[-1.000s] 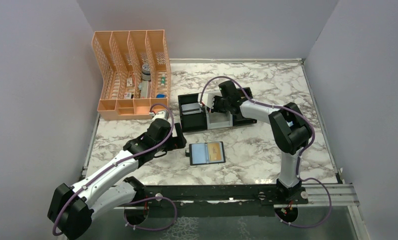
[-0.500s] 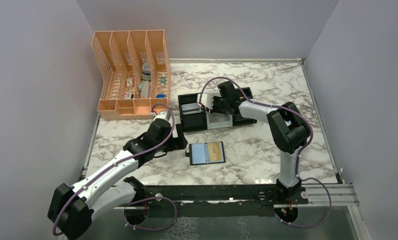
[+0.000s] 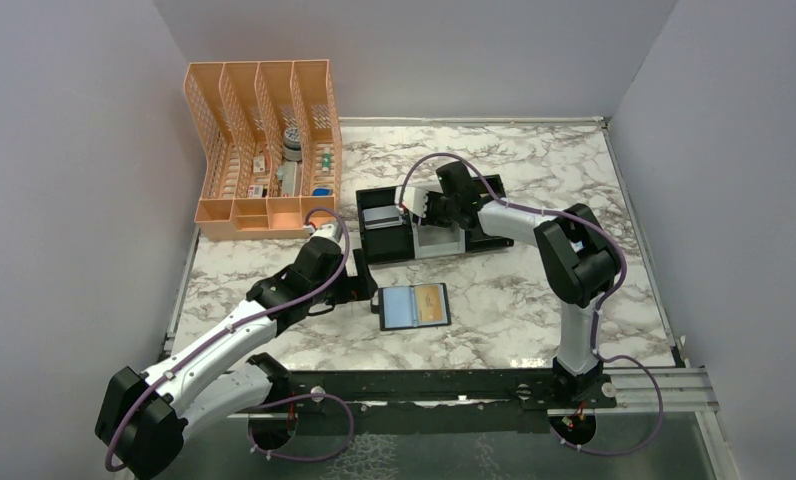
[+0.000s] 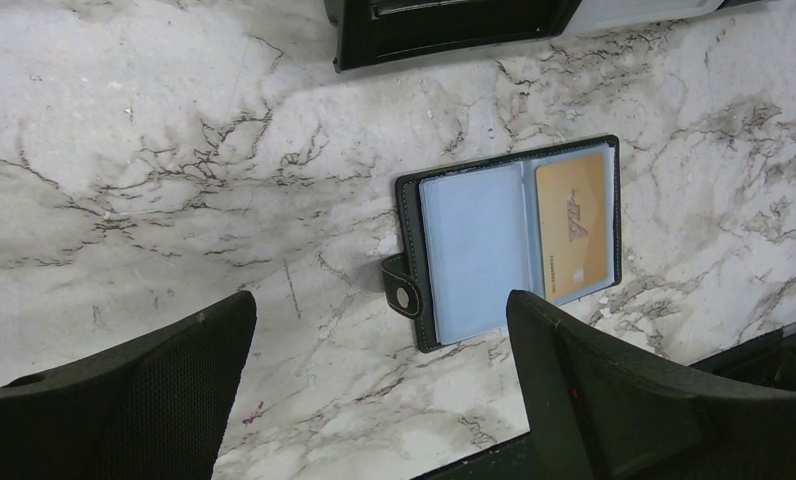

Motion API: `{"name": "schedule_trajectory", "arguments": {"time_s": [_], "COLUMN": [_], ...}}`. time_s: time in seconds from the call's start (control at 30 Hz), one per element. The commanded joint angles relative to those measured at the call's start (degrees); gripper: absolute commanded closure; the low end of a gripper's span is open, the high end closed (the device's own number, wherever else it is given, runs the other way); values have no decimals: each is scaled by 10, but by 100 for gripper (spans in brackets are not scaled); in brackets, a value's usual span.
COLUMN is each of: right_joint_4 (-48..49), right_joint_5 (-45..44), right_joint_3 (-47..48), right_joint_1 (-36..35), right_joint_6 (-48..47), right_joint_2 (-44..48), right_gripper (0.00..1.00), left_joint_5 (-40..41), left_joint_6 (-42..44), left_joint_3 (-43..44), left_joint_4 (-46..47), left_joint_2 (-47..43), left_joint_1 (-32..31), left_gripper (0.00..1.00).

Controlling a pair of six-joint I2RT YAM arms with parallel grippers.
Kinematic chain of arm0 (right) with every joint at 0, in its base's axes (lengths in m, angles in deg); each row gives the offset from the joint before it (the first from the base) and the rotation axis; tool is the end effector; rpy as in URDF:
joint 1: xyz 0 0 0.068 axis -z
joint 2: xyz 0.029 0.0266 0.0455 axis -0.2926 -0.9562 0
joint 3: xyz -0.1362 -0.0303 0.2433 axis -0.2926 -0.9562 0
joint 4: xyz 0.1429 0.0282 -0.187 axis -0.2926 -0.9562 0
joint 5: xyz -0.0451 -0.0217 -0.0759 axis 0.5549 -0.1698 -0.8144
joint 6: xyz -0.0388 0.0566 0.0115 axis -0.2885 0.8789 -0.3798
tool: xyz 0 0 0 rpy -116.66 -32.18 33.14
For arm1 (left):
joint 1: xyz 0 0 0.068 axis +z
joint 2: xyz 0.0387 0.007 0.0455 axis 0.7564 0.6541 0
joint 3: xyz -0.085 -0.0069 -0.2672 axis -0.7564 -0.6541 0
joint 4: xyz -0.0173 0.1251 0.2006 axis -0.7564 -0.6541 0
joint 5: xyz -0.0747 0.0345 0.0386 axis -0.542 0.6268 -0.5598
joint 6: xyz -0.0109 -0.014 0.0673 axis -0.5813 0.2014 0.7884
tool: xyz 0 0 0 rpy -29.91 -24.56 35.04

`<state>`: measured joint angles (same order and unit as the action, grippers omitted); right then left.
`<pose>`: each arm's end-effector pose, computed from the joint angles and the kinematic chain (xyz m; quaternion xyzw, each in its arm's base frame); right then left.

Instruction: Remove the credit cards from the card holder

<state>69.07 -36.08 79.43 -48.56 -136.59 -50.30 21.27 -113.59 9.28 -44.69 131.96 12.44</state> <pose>0.3529 0.2316 0.1680 -0.6540 0.6516 0.0333 0.3828 0.1429 -0.1026 0.2210 -0.0506 0.9165 -0.2292 0.3239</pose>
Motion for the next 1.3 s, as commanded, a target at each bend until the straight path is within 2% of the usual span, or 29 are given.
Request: {"name": "schedule_trajectory", "arguments": {"time_s": [0.0,0.13,0.2,0.23,0.43,0.6,0.67,0.73,0.77,0.8,0.83,0.87,0.93,1.1,1.2,1.27], "right_joint_4": [20,22,21,19,32,105,172,276,350,396,416,406,336,225,217,212], "right_joint_5": [9,5,3,4,7,-2,-29,-86,-132,-194,-240,-265,-274,-172,-84,-47], "right_joint_3": [1,-2,-2,-2,-12,-48,-82,-131,-158,-188,-222,-235,-241,-268,-320,-354], "right_joint_1": [-4,-4,-4,-4,-4,-4,-4,-4,-3,-2,1,5,7,7,7,7], "right_joint_6": [0,-4,-4,-4,6,58,113,215,290,377,458,538,651,729,776,840], "right_joint_2": [19,27,31,32,47,96,128,169,190,211,231,256,287,352,402,432], "right_gripper": [68,67,58,57,56,55,53,51,40,19,8,1,0,0,0,0], "left_joint_5": [-23,-28,-28,-29,-36,-42,-48,-55,-58,-61,-66,-72,-87,-120,-137,-145], "left_joint_6": [7,8,9,10,12,12,12,12,11,11,10,9,7,-6,-18,-26], "left_joint_3": [21,22,22,22,26,27,27,27,26,24,22,21,18,11,0,-5], "left_joint_4": [13,13,14,15,16,18,21,25,30,36,42,52,68,109,137,155], "left_joint_2": [-5,-6,-5,-4,-4,-10,-11,-14,-15,-16,-17,-17,-15,-11,-9,-3], "left_joint_1": [3,3,3,3,3,3,3,3,3,3,3,3,3,3,4,4], "left_gripper": [1,1,1,1,1,1,1,1,1,1,1,1,1,1,1,1]}}
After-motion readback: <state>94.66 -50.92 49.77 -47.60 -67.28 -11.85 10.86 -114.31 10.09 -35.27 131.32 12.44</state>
